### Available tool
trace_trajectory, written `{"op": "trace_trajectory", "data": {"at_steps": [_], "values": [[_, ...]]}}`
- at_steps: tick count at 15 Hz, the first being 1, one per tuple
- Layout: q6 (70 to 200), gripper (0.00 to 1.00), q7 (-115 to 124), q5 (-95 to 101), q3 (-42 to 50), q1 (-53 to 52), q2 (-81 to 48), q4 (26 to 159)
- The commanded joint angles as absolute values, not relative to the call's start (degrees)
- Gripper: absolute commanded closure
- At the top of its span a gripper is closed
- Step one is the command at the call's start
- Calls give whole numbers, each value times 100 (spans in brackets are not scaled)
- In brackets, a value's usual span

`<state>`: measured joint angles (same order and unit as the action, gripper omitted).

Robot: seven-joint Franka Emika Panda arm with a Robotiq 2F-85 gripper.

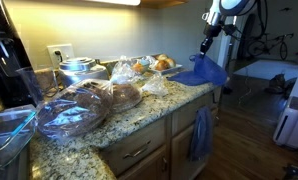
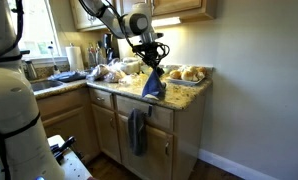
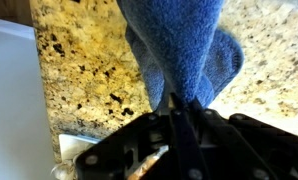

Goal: Take the top towel, hang it on the hook and put it back on the counter

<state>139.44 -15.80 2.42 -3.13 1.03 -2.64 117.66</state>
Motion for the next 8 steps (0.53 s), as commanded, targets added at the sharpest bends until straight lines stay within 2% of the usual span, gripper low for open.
{"op": "trace_trajectory", "data": {"at_steps": [1, 5, 6, 8], "values": [[14152, 94, -949, 495, -300, -72, 515, 12850], [14140, 95, -564, 673, -338, -151, 881, 13594], [13936, 91, -864, 475, -302, -166, 431, 13002], [13946, 91, -765, 534, -309, -183, 559, 13265]]}}
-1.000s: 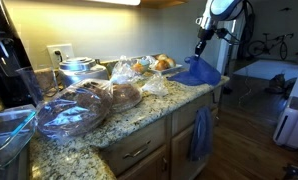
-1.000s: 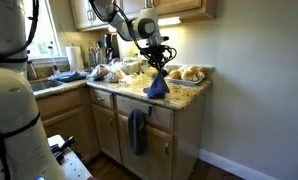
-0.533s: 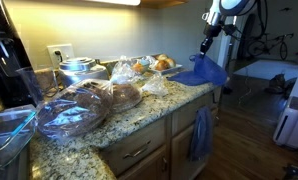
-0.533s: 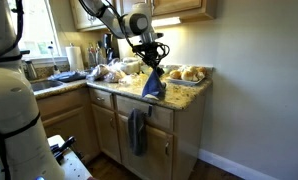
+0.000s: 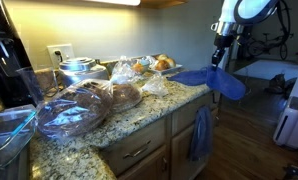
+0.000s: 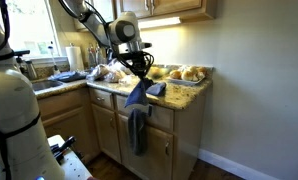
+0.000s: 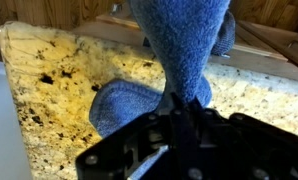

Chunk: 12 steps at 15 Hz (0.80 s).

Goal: Take the top towel, hang it on the hook and put it back on the counter

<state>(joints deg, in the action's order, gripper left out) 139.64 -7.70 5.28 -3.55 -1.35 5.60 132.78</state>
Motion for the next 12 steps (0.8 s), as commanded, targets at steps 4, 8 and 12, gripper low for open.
{"op": "trace_trajectory", "data": {"at_steps": [4, 8, 12], "values": [[13956, 91, -763, 535, -308, -184, 610, 13332], [14010, 95, -669, 722, -340, -177, 752, 13500], [14126, 95, -80, 1850, -460, -118, 1192, 14111]]}}
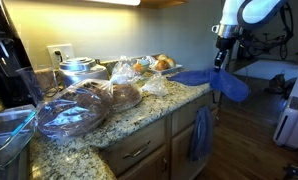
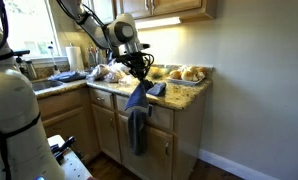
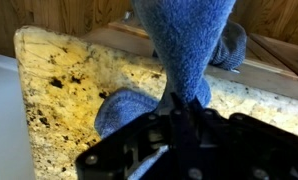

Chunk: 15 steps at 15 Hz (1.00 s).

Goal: Take the top towel, hang it on the hook and put it back on the counter

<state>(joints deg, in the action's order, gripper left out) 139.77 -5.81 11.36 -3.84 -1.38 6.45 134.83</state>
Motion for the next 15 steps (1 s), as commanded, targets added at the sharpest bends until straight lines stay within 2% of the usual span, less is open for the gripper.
{"op": "trace_trajectory", "data": {"at_steps": [1, 15], "values": [[14098, 95, 16, 2058, -492, -126, 1273, 14237], [15134, 95, 1533, 3685, -870, 29, 1302, 15666]]}}
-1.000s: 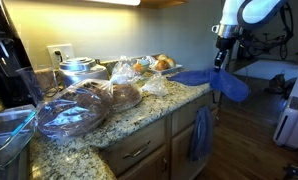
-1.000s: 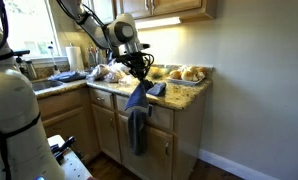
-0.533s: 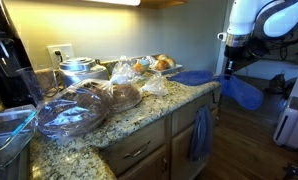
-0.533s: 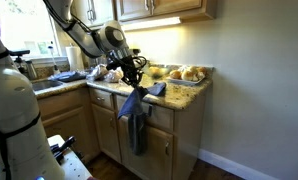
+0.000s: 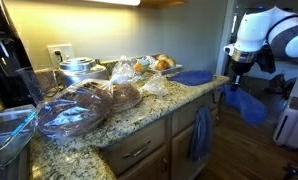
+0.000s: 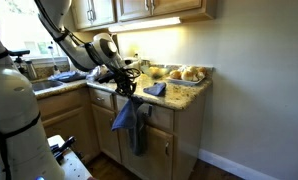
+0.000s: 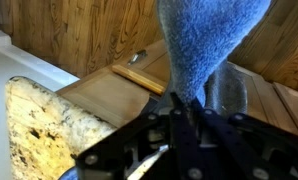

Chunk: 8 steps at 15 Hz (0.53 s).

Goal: Take the top towel, hang it on the hook and put it back on the counter

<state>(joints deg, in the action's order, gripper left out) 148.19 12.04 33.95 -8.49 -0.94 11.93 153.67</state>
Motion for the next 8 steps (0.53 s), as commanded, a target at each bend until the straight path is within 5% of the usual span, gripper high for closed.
{"op": "trace_trajectory", "data": {"at_steps": [1, 8], "values": [[14871, 91, 1250, 3437, -853, -78, 1191, 15433], [14975, 95, 1288, 3552, -869, -37, 1138, 15495]]}}
